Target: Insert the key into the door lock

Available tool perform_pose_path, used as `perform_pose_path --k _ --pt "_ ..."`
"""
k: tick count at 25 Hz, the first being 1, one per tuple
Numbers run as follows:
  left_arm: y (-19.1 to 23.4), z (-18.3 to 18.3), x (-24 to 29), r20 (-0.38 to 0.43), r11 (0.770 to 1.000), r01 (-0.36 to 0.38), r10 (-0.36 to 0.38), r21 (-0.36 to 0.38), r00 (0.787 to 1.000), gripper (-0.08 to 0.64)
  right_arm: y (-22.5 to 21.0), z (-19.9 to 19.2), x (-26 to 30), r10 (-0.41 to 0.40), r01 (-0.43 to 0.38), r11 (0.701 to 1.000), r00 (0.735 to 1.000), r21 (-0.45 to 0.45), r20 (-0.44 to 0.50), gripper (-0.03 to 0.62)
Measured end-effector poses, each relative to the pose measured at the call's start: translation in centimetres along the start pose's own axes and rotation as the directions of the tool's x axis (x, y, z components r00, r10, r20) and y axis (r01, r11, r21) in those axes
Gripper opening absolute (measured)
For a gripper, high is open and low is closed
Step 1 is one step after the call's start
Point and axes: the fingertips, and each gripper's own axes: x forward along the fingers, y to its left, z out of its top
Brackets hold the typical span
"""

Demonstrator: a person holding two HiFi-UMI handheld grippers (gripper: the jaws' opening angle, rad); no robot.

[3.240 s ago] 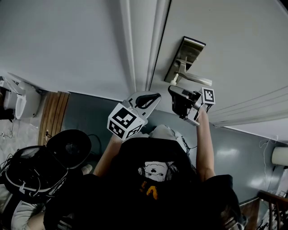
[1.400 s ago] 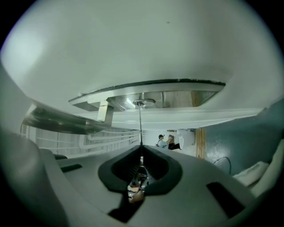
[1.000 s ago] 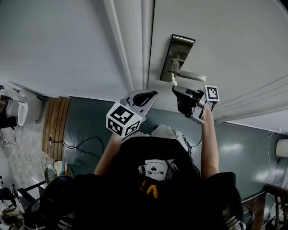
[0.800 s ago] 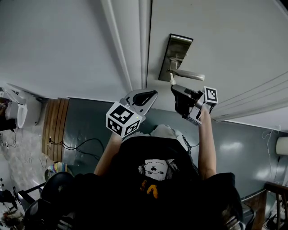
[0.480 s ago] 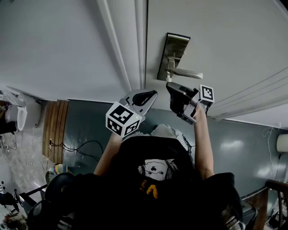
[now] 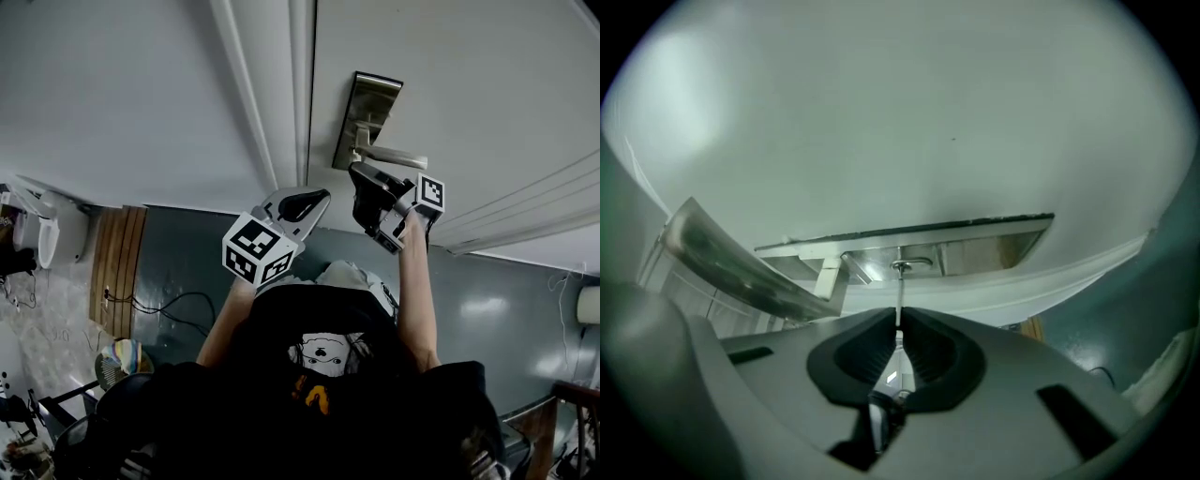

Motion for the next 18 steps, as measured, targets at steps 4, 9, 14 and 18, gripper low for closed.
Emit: perform_pose_path --k 4,9,14,18 --pt "0.3 -0.2 -0.2 -0.005 1.000 -0.008 0.008 -0.003 1.000 0.014 0.0 0.2 0.0 0.032 -0.032 0.999 0.999 0.009 0.010 0.023" --pt "0.3 -0.4 -0.6 -0.011 1.000 -0.014 0.014 -0.009 1.000 0.014 0.0 0.0 -0.2 0.040 -0.040 0.999 0.998 -0.001 0.042 0.025" --pt "-0.9 -0.6 -1.7 -0.010 1.000 -0.001 0.001 -0.010 1.000 0.014 0.2 -1.8 -0.9 0.014 -0.012 1.000 0.998 -0.022 0.066 0.026" --pt "-0.3 -0.5 -0.9 -0.019 1.000 0.003 -0.004 -0.027 1.000 0.014 -0.3 -1.9 -0.9 -0.036 0.039 0.998 0.998 -0.046 0.058 0.066"
